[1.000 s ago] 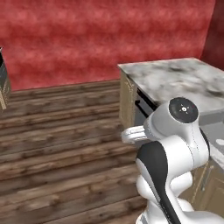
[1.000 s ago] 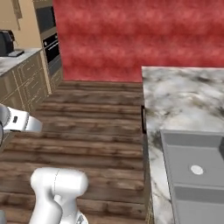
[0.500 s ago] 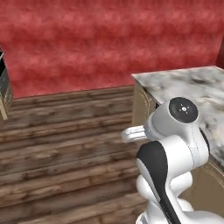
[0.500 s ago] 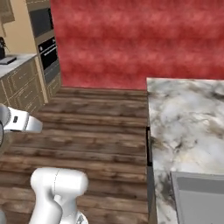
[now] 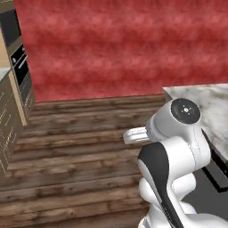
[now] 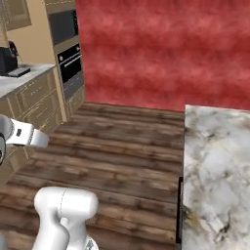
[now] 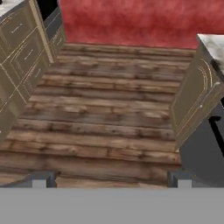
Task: Move the ketchup and mayonnaise from the cabinet to the dining counter.
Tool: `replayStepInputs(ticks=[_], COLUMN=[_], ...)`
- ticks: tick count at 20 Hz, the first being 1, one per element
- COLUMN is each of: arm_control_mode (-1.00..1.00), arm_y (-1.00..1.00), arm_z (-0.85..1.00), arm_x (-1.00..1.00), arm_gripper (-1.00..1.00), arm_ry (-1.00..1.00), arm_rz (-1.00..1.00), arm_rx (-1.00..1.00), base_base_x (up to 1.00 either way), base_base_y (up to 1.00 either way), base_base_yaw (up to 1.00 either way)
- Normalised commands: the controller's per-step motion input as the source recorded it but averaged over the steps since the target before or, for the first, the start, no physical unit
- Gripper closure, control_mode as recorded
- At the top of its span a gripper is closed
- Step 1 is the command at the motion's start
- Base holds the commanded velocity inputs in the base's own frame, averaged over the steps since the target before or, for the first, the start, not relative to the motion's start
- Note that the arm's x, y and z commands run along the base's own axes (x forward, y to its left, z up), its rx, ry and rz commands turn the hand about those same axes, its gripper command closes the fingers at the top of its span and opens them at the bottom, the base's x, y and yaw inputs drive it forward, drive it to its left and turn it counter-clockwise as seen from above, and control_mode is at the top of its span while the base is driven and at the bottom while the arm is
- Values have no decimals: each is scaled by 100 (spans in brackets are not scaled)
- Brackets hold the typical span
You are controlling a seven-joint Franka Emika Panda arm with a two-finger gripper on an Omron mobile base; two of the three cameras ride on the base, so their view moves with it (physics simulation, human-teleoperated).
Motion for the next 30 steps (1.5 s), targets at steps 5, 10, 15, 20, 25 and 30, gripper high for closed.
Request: replayStepInputs(ticks=[5, 10, 15, 20, 25, 30], arm_control_mode=[100, 100, 100, 100, 100, 100], arm_y=[0, 0, 0, 0, 0, 0], arm_z=[0, 0, 0, 0, 0, 0], arm_x=[0, 0, 0, 0, 0, 0], arm_gripper=[-100, -100, -100, -100, -100, -100], arm_ry=[0, 0, 0, 0, 0, 0], arm_rz=[0, 0, 0, 0, 0, 0], arm_rx=[0, 0, 0, 0, 0, 0], base_base_x=[66, 61, 60, 61, 66, 75], base_base_y=[9, 1, 0, 0, 0, 0], base_base_yaw=[49, 59, 62, 63, 57, 45])
